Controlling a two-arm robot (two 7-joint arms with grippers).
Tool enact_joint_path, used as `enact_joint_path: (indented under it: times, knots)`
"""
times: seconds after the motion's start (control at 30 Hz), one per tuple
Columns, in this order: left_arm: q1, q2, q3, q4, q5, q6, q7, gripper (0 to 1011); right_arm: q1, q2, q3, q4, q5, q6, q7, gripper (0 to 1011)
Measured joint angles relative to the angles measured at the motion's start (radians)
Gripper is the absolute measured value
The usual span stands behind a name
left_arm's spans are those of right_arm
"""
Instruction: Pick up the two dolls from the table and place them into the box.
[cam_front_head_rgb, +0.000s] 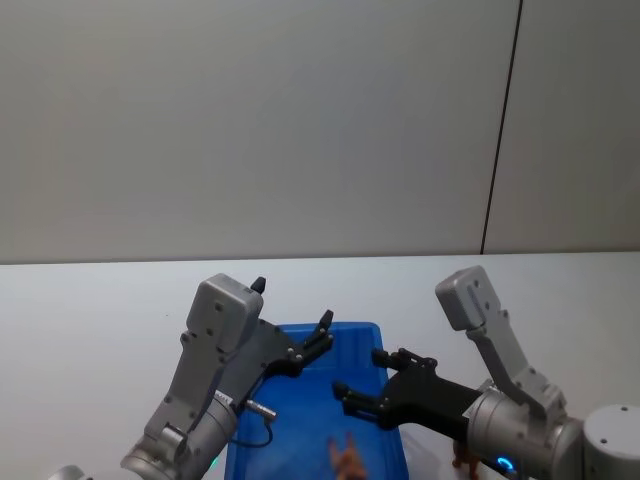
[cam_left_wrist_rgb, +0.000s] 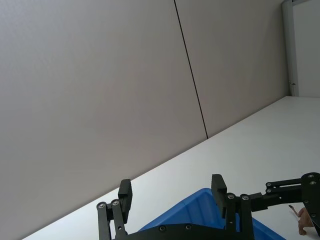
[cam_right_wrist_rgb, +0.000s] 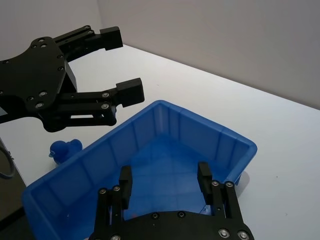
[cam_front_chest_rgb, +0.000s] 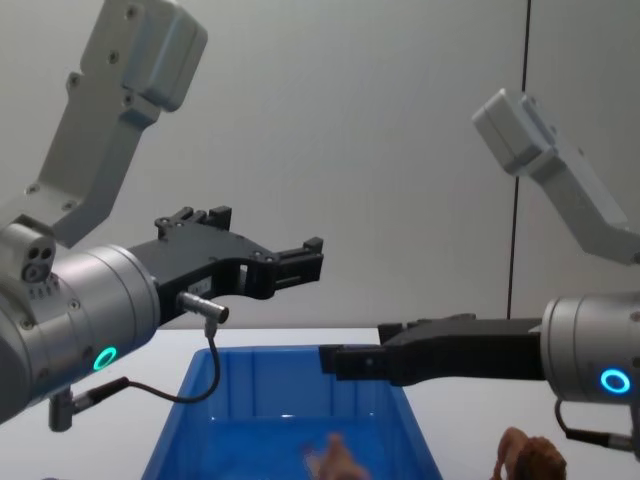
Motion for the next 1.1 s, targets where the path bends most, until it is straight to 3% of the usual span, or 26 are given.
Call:
enact_joint_path:
  times: [0.3, 1.1]
  knots:
    - [0.0, 0.0, 0.0, 0.0, 0.0, 0.0, 0.0, 1000, -0.014, 0.015, 0.005, -0.02, 0.004, -0.026, -0.026, 1001]
    - [0.0, 0.0, 0.0, 0.0, 0.0, 0.0, 0.0, 1001, -0.16, 0.141, 0.066, -0.131, 0.078, -0.045, -0.172, 1001]
